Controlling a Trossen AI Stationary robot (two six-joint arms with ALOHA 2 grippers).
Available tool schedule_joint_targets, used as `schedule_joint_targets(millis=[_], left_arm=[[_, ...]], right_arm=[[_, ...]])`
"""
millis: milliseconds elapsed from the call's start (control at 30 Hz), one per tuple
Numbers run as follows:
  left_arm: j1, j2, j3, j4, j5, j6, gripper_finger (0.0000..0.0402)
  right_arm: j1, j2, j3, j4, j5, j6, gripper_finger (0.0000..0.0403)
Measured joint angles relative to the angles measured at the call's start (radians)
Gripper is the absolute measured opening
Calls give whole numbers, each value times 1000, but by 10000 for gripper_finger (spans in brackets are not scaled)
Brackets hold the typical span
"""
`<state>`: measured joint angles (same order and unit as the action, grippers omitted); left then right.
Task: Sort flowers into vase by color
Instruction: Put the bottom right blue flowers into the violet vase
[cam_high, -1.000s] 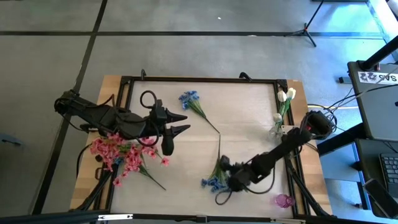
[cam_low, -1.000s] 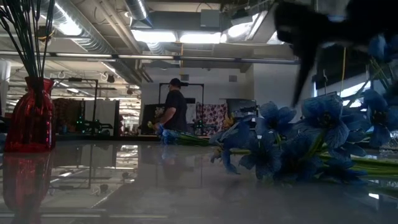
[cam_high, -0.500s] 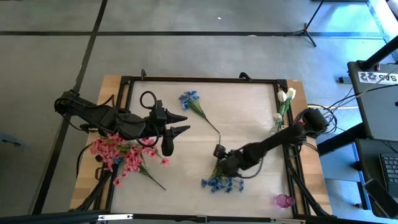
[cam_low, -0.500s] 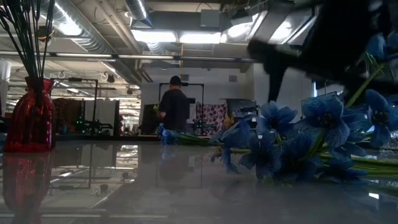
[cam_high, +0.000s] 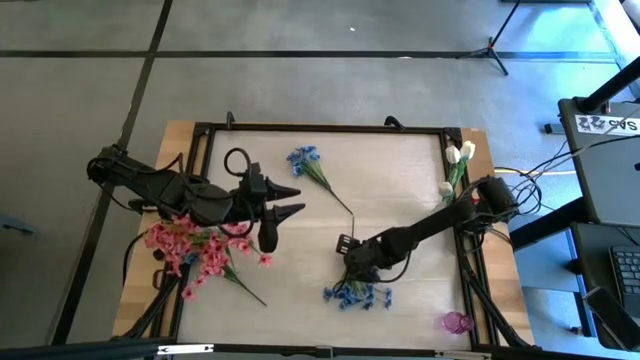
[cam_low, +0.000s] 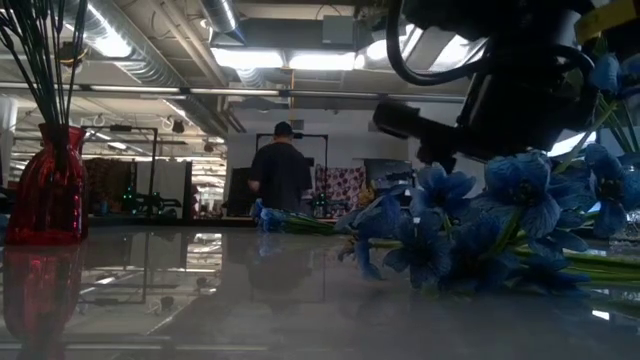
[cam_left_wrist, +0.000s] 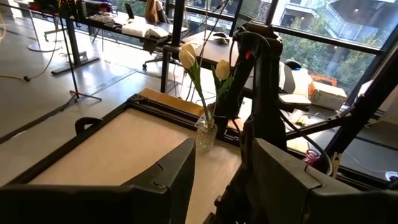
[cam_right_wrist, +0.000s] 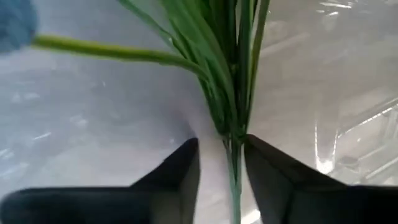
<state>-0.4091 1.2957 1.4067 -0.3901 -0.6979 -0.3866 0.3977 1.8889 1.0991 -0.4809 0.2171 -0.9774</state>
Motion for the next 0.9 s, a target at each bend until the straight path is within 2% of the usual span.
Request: schedule_joint_targets(millis=[200, 267, 433, 533, 700, 767, 900], left_arm=[[1, 0, 0, 1, 0, 0, 154], [1, 0, 0, 1, 0, 0, 154], [1, 0, 0, 2, 0, 0, 154], [1, 0, 0, 2, 0, 0, 154], [1, 0, 0, 2, 0, 4, 154], [1, 0, 0, 2, 0, 12, 154], [1, 0, 0, 2, -1, 30, 154]], right_arm=[[0, 5, 39, -25, -37, 12, 28], [0, 10, 77, -72, -70, 39, 11], [6, 11, 167, -238, -116, 153, 25], [14, 10, 211, -355, -148, 241, 17], [15, 9, 200, -434, -332, 426, 10], [16, 9, 178, -407, -374, 486, 27], [15, 9, 151, -346, -375, 508, 86]])
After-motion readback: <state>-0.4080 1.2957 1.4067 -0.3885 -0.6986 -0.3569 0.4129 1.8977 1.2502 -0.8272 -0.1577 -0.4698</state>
